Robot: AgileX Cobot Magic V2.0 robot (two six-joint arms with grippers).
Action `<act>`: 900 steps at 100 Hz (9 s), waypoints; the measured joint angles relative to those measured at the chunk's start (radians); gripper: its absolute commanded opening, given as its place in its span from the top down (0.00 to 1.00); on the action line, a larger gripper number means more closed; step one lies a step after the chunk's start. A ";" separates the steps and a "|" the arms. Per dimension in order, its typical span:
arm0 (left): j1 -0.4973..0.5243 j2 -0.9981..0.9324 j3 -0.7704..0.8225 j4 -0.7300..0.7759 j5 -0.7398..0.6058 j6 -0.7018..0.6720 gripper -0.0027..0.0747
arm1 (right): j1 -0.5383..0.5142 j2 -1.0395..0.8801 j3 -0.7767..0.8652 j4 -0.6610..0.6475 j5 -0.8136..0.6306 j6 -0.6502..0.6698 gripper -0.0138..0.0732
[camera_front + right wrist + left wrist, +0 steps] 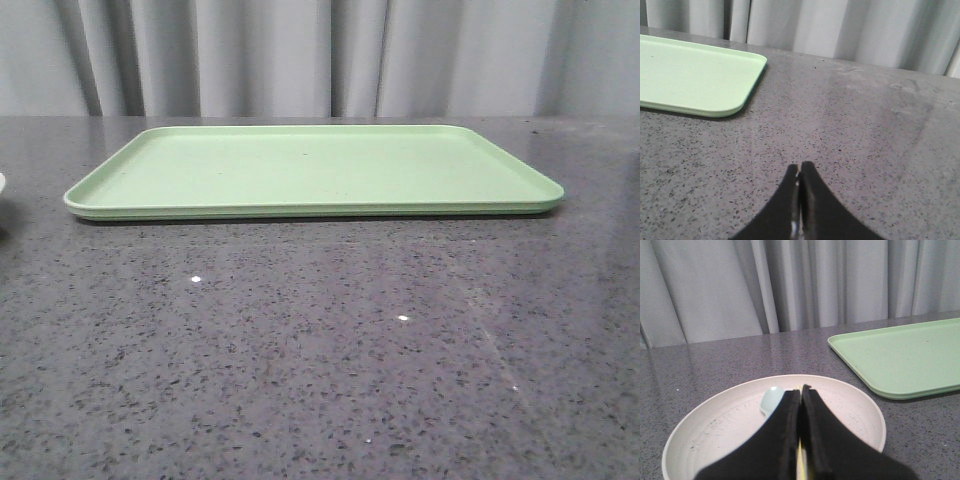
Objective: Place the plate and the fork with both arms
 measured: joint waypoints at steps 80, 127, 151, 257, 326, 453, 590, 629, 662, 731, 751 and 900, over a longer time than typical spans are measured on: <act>0.000 0.000 0.000 -0.007 -0.002 0.000 0.99 | 0.000 0.000 0.002 0.000 -0.032 0.000 0.98; 0.000 0.062 -0.274 -0.100 0.286 0.000 0.99 | 0.000 0.100 -0.242 0.004 0.103 0.000 0.98; 0.000 0.273 -0.540 -0.127 0.554 -0.002 0.99 | 0.000 0.306 -0.506 0.014 0.341 0.000 0.98; 0.000 0.666 -0.905 -0.246 1.033 -0.004 0.99 | 0.000 0.569 -0.826 0.045 0.774 0.000 0.98; 0.000 0.666 -0.905 -0.256 1.044 -0.004 0.14 | 0.000 0.569 -0.826 0.045 0.753 0.000 0.27; 0.347 0.907 -0.905 -0.076 0.868 0.050 0.23 | 0.000 0.569 -0.826 0.045 0.741 0.000 0.27; 0.459 1.378 -0.905 -0.170 0.725 0.205 0.23 | 0.000 0.569 -0.826 0.045 0.741 0.000 0.27; 0.459 1.378 -0.905 -0.170 0.720 0.205 0.49 | 0.000 0.569 -0.826 0.045 0.727 0.000 0.27; 0.459 1.378 -0.905 -0.170 0.720 0.206 0.80 | 0.000 0.569 -0.826 0.045 0.725 0.000 0.27; 0.470 1.372 -0.913 -0.202 0.720 0.206 0.99 | 0.000 0.569 -0.826 0.045 0.722 0.000 0.27; 0.514 1.353 -0.913 -0.273 0.748 0.244 0.99 | 0.000 0.569 -0.826 0.045 0.719 0.000 0.27; 0.576 1.322 -1.013 -0.991 0.890 0.583 0.99 | 0.000 0.569 -0.826 0.045 0.697 0.000 0.27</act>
